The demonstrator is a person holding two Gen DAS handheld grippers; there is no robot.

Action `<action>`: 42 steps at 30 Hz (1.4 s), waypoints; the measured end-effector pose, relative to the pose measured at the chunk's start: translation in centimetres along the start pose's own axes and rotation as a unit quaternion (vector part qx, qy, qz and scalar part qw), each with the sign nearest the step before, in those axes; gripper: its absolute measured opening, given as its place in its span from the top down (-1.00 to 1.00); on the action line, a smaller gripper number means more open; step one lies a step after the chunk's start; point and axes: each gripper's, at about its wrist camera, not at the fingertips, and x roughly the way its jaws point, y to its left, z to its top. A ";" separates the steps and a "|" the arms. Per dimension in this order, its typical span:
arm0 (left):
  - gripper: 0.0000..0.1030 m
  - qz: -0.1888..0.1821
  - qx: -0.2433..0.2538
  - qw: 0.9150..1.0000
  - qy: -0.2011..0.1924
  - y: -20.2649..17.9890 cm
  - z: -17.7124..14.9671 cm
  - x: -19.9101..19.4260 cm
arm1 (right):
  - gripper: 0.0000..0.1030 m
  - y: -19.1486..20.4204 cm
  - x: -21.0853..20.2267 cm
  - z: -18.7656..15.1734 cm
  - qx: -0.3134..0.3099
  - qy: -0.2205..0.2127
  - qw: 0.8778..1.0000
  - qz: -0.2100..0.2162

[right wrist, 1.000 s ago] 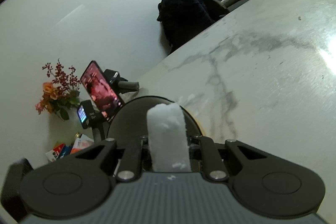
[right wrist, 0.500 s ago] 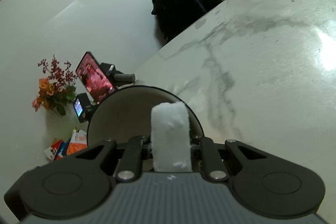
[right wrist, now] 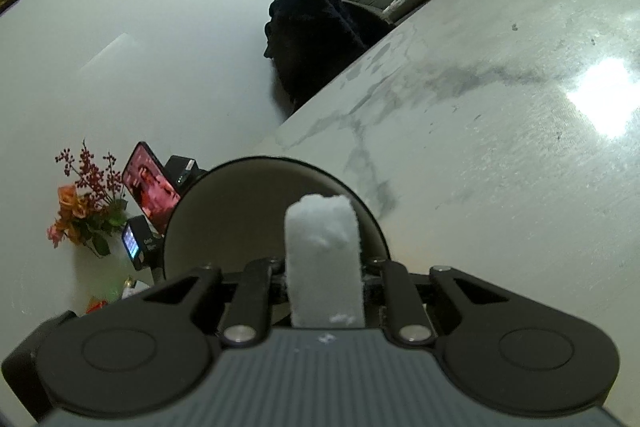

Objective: Clean bowl
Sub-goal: 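Scrub the bowl's inner wall with the sponge in the right tool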

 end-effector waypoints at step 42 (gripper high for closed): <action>0.08 0.005 0.007 1.000 0.001 1.7 2.0 1.6 | 0.64 -0.1 -1.1 1.7 0.043 -0.008 0.999 0.024</action>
